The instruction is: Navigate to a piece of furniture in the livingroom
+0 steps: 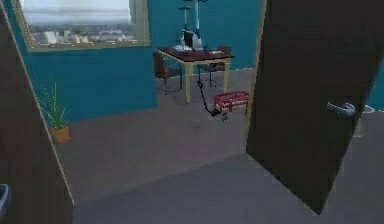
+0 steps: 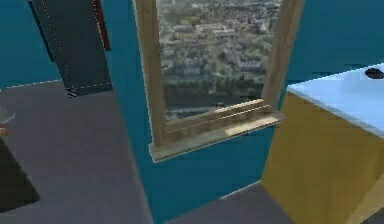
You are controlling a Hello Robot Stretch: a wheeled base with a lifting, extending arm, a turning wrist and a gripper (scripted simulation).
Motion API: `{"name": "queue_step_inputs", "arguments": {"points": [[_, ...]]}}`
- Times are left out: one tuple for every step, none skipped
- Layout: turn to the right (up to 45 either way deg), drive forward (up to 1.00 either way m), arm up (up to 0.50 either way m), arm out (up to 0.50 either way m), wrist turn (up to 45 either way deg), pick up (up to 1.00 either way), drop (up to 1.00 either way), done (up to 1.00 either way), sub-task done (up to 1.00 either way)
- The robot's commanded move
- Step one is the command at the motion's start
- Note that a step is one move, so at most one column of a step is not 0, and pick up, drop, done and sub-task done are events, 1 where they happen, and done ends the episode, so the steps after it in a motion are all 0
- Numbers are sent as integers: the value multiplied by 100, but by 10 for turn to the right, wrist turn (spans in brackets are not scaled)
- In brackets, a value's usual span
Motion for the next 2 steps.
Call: {"name": "queue_step_inputs", "arguments": {"points": [[30, 0, 0, 0, 0, 0, 0, 0, 0], [0, 55, 0, 0, 0, 0, 0, 0, 0]]}}
